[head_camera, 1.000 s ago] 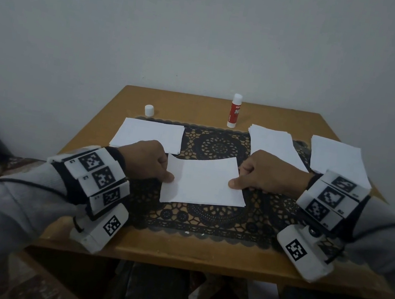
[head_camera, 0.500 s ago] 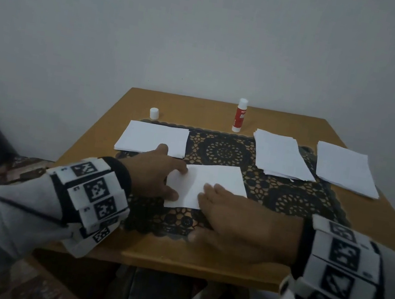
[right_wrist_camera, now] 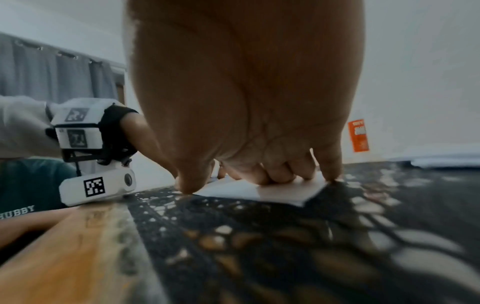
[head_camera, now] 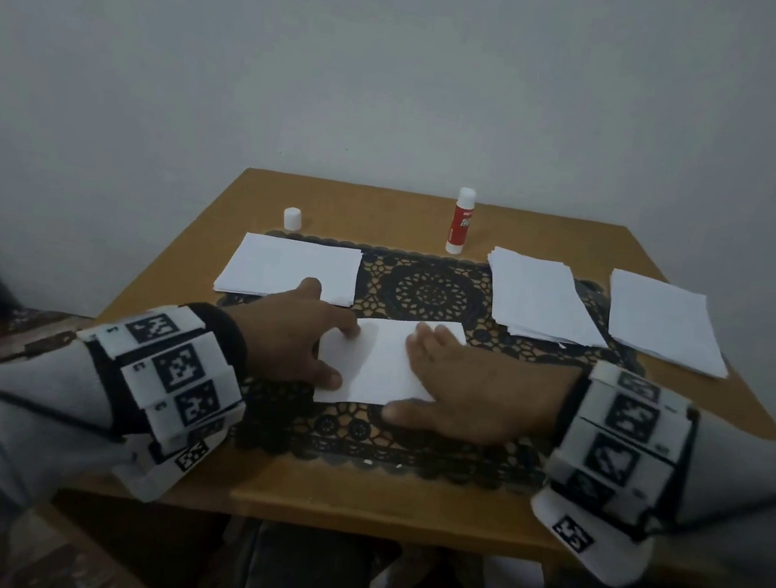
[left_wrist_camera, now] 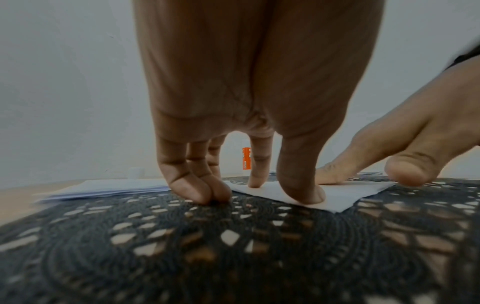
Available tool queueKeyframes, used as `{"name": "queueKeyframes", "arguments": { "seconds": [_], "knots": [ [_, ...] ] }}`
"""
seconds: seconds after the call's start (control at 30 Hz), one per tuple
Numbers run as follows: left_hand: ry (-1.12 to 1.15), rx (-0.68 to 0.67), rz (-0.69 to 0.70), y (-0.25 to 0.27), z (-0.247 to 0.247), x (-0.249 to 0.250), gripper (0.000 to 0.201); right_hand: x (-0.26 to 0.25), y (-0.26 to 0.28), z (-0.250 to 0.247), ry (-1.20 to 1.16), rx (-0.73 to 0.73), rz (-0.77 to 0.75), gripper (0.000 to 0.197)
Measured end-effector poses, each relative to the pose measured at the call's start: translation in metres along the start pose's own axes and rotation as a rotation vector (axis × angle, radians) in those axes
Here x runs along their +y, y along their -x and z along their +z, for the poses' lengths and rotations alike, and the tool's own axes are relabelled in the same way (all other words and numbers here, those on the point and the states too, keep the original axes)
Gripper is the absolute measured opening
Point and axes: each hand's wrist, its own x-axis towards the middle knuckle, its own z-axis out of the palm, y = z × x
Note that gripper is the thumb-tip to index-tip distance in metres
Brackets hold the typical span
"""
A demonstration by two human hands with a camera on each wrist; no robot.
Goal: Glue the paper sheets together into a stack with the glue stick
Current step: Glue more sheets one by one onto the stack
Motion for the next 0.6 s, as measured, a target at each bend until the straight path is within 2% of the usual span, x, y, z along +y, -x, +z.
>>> {"name": "queueKeyframes", "arguments": {
  "seconds": [0.07, 0.2, 0.4, 0.53, 0.6],
  "knots": [
    [0.0, -0.002, 0.0, -0.001, 0.0, 0.001, 0.059, -0.007, 0.001, 0.003, 0.012, -0.003, -0.003, 0.098],
    [0.008, -0.002, -0.001, -0.003, 0.0, -0.001, 0.06, -0.032, 0.012, 0.013, 0.079, -0.063, -0.14, 0.098],
    [0.004, -0.011, -0.004, -0.001, 0.001, 0.0, 0.059, 0.001, -0.005, -0.001, 0.021, -0.016, 0.025, 0.097],
    [-0.002, -0.012, 0.002, -0.003, -0.001, 0.0, 0.06, -0.011, -0.001, 0.0, 0.072, -0.077, -0.056, 0.097],
    [-0.008, -0.015, -0.007, -0.002, 0.0, 0.0, 0.06, -0.003, -0.009, -0.01, 0.047, -0.054, -0.022, 0.095]
  ]
}}
